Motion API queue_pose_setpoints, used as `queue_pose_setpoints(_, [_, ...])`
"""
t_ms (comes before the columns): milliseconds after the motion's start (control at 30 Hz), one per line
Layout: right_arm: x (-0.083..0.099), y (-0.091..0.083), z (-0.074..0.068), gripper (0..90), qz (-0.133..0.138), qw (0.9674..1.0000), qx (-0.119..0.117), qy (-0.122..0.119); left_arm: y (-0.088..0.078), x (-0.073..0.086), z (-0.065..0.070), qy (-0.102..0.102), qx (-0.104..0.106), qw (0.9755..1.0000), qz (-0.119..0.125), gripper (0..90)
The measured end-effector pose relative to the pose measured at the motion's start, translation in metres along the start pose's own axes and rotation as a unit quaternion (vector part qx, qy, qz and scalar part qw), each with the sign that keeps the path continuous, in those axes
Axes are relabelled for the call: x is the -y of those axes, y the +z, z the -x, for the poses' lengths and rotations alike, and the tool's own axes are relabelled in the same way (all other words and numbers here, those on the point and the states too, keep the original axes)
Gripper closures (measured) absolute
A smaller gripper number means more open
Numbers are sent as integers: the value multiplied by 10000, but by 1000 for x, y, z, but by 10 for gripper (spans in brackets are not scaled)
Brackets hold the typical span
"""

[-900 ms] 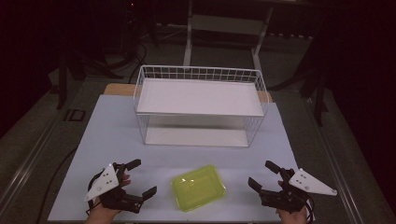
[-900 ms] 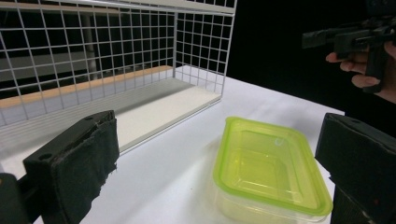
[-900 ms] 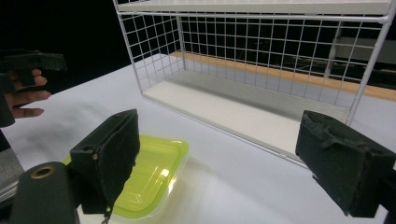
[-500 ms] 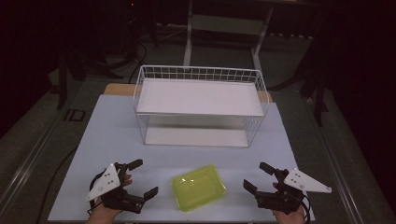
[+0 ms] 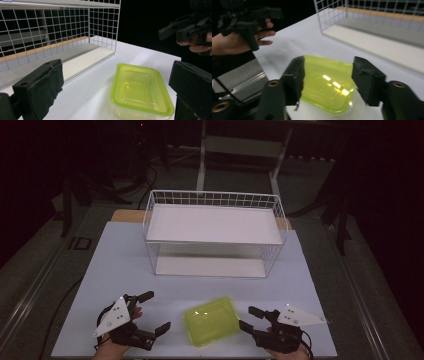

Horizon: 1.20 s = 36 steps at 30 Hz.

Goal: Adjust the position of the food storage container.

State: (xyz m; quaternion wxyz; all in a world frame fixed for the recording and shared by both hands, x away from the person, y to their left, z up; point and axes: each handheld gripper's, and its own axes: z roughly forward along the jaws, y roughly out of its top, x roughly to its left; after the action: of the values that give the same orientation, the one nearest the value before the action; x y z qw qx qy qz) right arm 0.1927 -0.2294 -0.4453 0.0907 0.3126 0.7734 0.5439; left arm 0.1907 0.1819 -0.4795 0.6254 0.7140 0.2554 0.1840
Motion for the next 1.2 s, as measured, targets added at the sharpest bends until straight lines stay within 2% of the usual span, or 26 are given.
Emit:
queue_pose_setpoints(67, [4, 6, -5, 537, -130, 9999, 1, -23, 0, 0, 0, 12, 2, 10000, -28, 1])
queue_pose_setpoints(167, [11, 14, -13, 638, -315, 9993, 55, -182, 2, 0, 1, 26, 14, 10000, -44, 1])
queue_pose_setpoints(400, [21, 29, -22, 752, -689, 9972, -145, -253, 2, 1, 2, 40, 27, 10000, -73, 1])
queue_pose_setpoints(533, [27, 36, -28, 836, -883, 9951, -201, -398, 2, 2, 1, 4, 21, 10000, -85, 1])
queue_pose_setpoints(600, [30, 40, -31, 892, -988, 9935, -323, -458, 2, 2, 2, 42, 13, 9999, -96, 1])
queue_pose_setpoints(733, [35, 48, -38, 900, -1133, 9904, -502, -620, 2, 1, 3, 74, 2, 9999, -80, 1])
queue_pose_setpoints(833, [40, 57, -41, 900, -1298, 9874, -682, -592, 3, 1, 2, 75, -22, 9999, -102, 1])
queue_pose_setpoints(933, [41, 63, -41, 899, -1410, 9848, -728, -712, 3, 2, 2, 31, -41, 9999, -93, 1])
queue_pose_setpoints(1100, [38, 68, -36, 899, -1382, 9850, -642, -814, 3, 2, 2, 50, -24, 9999, -106, 1])
queue_pose_setpoints(1200, [36, 72, -34, 899, -1401, 9843, -668, -836, 3, 2, 2, 68, -28, 9999, -97, 1])
